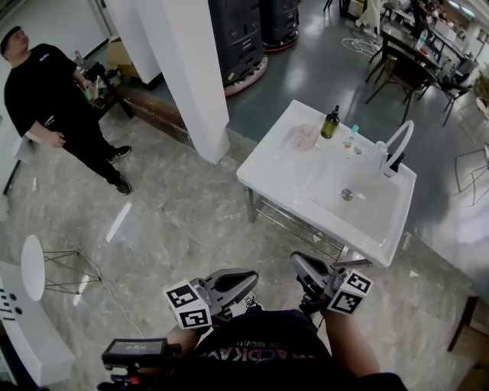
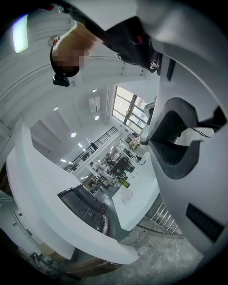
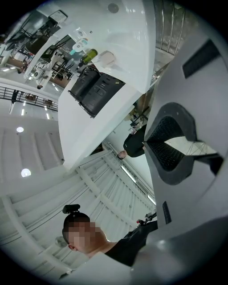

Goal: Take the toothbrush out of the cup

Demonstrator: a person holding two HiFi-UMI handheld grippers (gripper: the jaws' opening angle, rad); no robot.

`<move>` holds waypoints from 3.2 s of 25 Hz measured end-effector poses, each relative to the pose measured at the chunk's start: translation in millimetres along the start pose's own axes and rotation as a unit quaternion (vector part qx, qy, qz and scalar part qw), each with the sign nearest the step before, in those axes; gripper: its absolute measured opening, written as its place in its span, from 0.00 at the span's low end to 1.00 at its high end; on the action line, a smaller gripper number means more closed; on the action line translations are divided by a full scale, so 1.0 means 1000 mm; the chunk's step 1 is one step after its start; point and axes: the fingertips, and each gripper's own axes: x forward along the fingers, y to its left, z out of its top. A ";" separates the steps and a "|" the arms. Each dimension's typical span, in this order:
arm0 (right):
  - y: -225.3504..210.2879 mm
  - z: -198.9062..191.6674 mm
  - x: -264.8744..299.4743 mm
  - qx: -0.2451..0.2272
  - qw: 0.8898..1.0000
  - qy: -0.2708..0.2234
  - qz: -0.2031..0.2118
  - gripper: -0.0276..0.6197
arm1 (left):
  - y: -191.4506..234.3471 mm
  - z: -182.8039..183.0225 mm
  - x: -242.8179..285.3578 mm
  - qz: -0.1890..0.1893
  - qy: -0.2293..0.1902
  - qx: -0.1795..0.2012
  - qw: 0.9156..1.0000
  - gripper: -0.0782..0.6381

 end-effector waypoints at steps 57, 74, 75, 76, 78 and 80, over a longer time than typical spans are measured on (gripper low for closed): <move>-0.416 0.239 0.119 -0.091 0.916 -0.055 -0.388 0.12 | 0.109 0.084 0.003 0.183 -0.061 0.022 0.981 0.12; -0.493 0.247 0.149 -0.071 0.903 -0.001 -0.423 0.27 | 0.143 0.098 0.018 0.224 -0.080 -0.020 0.971 0.12; -0.495 0.247 0.150 -0.067 0.903 0.000 -0.424 0.27 | 0.144 0.099 0.019 0.226 -0.081 -0.022 0.970 0.12; -0.497 0.246 0.151 -0.062 0.902 0.000 -0.427 0.27 | 0.145 0.099 0.020 0.227 -0.082 -0.024 0.970 0.12; -0.501 0.246 0.153 -0.051 0.900 0.000 -0.434 0.27 | 0.147 0.100 0.022 0.228 -0.083 -0.026 0.970 0.12; -0.506 0.245 0.154 -0.036 0.896 -0.003 -0.443 0.27 | 0.150 0.101 0.025 0.228 -0.083 -0.028 0.970 0.12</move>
